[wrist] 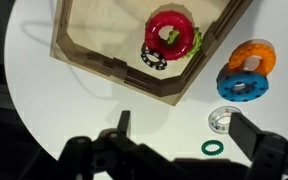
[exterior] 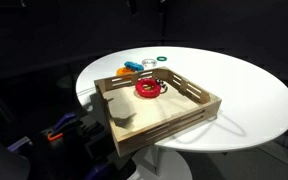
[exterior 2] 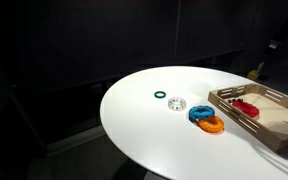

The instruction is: Remove the black and white circular object from the box

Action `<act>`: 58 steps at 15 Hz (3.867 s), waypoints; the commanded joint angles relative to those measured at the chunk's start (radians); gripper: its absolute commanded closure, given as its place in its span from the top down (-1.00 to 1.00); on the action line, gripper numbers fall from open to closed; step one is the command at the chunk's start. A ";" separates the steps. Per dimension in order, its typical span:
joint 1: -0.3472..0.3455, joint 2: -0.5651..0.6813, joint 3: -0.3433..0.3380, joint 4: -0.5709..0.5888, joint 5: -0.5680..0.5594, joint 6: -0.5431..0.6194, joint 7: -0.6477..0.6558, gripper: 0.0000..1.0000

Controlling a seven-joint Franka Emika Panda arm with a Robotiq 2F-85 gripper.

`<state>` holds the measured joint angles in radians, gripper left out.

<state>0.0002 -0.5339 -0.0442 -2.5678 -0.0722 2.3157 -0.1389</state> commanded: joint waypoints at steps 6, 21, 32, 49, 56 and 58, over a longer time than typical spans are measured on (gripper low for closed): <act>-0.004 0.019 0.003 0.022 0.002 -0.016 0.013 1.00; -0.071 0.308 0.032 0.162 -0.057 -0.184 0.274 1.00; -0.049 0.471 0.019 0.161 -0.057 -0.006 0.209 1.00; -0.030 0.681 0.013 0.247 -0.070 0.114 0.183 0.73; -0.022 0.708 0.012 0.263 -0.074 0.112 0.185 0.52; -0.019 0.712 0.012 0.265 -0.075 0.111 0.186 0.44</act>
<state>-0.0267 0.1631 -0.0245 -2.3266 -0.1235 2.4292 0.0521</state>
